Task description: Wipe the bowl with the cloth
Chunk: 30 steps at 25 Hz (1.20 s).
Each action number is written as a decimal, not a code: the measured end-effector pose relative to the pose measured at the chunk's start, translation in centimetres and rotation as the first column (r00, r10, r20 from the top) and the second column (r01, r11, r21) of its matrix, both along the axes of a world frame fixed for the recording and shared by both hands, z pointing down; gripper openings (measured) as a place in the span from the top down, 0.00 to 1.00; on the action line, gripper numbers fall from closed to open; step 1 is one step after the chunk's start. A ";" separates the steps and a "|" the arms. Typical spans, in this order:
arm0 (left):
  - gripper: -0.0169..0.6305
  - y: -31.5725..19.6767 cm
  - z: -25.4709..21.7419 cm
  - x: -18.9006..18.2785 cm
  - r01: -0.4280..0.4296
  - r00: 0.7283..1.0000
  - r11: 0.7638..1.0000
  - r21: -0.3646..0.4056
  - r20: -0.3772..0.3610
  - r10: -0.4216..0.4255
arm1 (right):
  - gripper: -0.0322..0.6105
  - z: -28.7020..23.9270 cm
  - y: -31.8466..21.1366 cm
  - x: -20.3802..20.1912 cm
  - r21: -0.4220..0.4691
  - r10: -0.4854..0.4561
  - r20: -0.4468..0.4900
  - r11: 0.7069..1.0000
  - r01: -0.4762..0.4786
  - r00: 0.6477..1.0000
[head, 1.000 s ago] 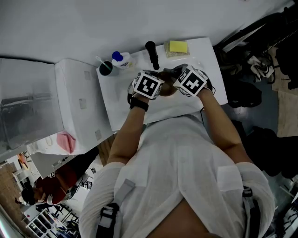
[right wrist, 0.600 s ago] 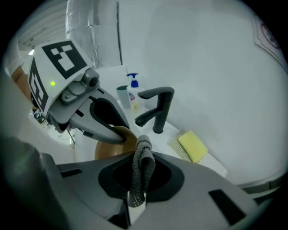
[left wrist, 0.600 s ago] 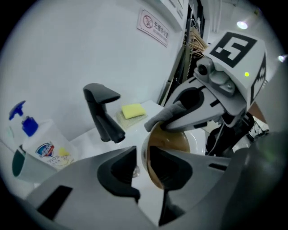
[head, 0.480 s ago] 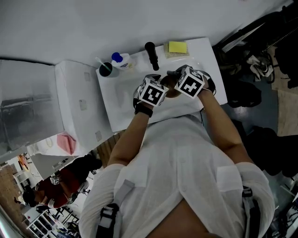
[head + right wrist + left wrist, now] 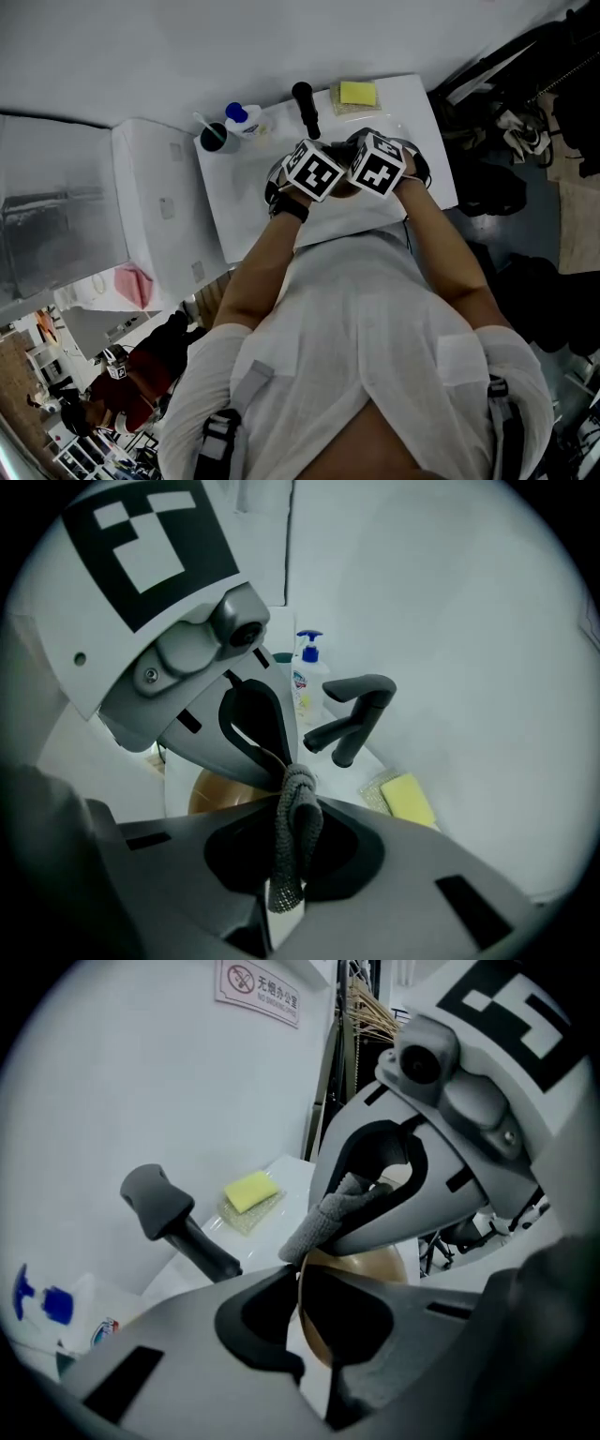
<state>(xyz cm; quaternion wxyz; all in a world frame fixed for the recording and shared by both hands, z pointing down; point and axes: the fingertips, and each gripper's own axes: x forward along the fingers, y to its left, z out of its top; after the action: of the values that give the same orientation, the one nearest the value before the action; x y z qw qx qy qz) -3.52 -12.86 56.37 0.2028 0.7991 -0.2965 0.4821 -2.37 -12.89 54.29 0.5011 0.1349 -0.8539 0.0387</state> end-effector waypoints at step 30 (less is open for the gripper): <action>0.90 0.6 0.2 0.9 0.031 0.996 0.999 0.011 -0.084 -0.030 | 0.88 0.7 0.7 0.8 -0.026 -0.037 0.003 0.999 0.037 0.999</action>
<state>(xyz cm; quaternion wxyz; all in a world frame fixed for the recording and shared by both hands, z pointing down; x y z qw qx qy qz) -2.57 -12.26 56.59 0.2176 0.8151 -0.3029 0.4432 -1.57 -12.18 54.95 0.5024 0.1125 -0.8563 0.0410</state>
